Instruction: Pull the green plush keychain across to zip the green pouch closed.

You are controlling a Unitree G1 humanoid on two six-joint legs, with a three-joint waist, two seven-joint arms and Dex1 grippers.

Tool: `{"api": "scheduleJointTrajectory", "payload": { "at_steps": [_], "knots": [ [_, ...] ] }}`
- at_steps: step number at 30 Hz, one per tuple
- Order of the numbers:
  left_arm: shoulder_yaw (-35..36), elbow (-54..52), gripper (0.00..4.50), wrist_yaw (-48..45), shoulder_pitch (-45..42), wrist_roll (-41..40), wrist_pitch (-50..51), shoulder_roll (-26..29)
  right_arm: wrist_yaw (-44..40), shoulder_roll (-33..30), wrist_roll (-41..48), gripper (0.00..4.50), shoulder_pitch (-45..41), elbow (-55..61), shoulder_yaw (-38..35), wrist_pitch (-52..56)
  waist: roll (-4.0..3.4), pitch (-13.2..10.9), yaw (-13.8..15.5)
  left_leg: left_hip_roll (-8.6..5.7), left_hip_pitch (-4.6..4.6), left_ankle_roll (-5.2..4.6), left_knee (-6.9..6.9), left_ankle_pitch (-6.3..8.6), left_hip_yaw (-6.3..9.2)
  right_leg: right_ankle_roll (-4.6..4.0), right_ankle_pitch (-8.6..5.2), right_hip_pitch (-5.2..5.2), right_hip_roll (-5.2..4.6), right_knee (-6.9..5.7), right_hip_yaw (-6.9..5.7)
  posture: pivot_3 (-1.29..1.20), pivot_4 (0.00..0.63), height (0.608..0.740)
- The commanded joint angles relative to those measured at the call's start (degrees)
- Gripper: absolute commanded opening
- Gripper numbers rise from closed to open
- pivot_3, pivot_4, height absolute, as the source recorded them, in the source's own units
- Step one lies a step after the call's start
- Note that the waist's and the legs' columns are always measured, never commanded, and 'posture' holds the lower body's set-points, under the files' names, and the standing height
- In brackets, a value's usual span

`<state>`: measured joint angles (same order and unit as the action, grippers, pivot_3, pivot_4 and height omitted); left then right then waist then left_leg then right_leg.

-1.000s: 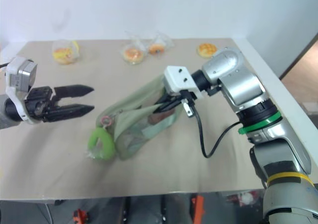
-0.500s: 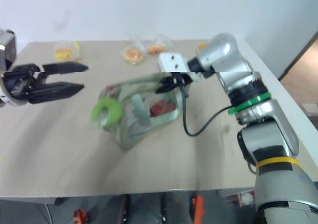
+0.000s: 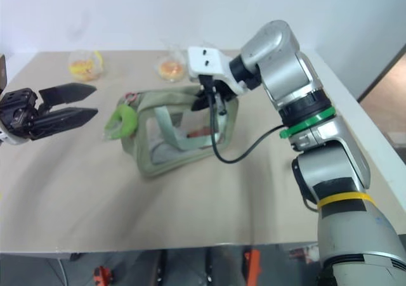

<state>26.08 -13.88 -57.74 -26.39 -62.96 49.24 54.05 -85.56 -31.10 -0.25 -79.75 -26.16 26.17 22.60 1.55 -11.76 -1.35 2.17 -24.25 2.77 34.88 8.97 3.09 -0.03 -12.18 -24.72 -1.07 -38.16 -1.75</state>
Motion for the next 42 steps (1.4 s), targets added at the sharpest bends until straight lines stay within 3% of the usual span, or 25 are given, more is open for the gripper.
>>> {"api": "scheduleJointTrajectory", "payload": {
  "at_steps": [1, 6, 12, 20, 26, 34, 42],
  "knots": [
    [3.3, -0.3, 4.09, 0.1, 0.2, -0.4, -1.0, 1.3, 4.6, 4.1, 0.3, 0.09, -3.3, 0.1, -2.7, 6.6, 0.00, 0.0, -0.2, 0.05, 0.00, 0.00, 0.00, 0.00, -0.04, -0.06, 0.05, -0.05, 0.03, 0.00, 0.01, 0.00, 0.150, 0.740],
    [5.9, 0.1, 4.09, -0.3, 1.7, 0.4, -1.1, 3.4, 9.3, 10.2, 1.3, 0.09, -6.8, -5.3, -4.3, 13.3, 0.00, 0.0, -0.7, 0.47, -0.04, 0.00, 0.00, -0.01, -0.22, -0.29, 0.18, -0.25, 0.44, -0.03, 0.10, 0.00, 0.150, 0.740],
    [8.5, 0.6, 4.09, -0.2, 3.6, 0.6, -1.2, 4.7, 6.8, 12.1, 5.5, 0.09, -10.1, -5.3, -6.6, 21.0, 0.00, 0.0, -0.7, 0.61, -0.13, 0.00, -0.16, -0.01, -0.25, -0.45, 0.16, -0.44, 0.65, -0.04, 0.18, 0.00, 0.150, 0.740],
    [13.4, 5.4, 4.09, -0.5, 8.2, 4.4, -2.8, 6.0, 2.8, 10.2, 12.2, 0.09, -2.7, 10.3, -4.3, 31.4, 0.00, 0.0, -0.8, 0.72, -0.16, -0.01, -0.34, 0.01, -0.37, -0.56, 0.06, -0.58, 0.77, -0.04, 0.27, 0.00, 0.150, 0.740],
    [15.0, 8.9, 4.09, -1.2, 7.6, 4.3, -2.8, 7.0, 5.0, 9.4, 12.2, 0.09, -0.6, 12.3, -2.6, 31.9, 0.01, 0.0, -1.0, 0.79, -0.14, -0.01, -0.31, 0.00, -0.37, -0.65, 0.15, -0.60, 0.81, -0.04, 0.21, 0.00, 0.150, 0.740],
    [13.1, 10.0, 4.09, -1.4, 6.1, 4.6, -2.8, 6.5, 3.0, 5.7, 11.4, 0.09, -7.1, 4.9, -3.5, 27.2, 0.01, 0.0, -1.0, 0.79, -0.13, 0.01, -0.28, -0.01, -0.43, -0.62, 0.21, -0.59, 0.80, -0.03, 0.23, 0.00, 0.150, 0.740],
    [10.8, 11.7, 4.09, -1.7, 4.5, 5.6, -3.6, 5.2, 0.9, 2.8, 11.1, 0.09, -8.0, 6.1, -2.1, 26.6, 0.01, 0.0, -1.2, 0.82, -0.16, 0.01, -0.34, -0.01, -0.46, -0.67, 0.16, -0.66, 0.83, -0.03, 0.26, 0.00, 0.150, 0.740]
  ]
}}
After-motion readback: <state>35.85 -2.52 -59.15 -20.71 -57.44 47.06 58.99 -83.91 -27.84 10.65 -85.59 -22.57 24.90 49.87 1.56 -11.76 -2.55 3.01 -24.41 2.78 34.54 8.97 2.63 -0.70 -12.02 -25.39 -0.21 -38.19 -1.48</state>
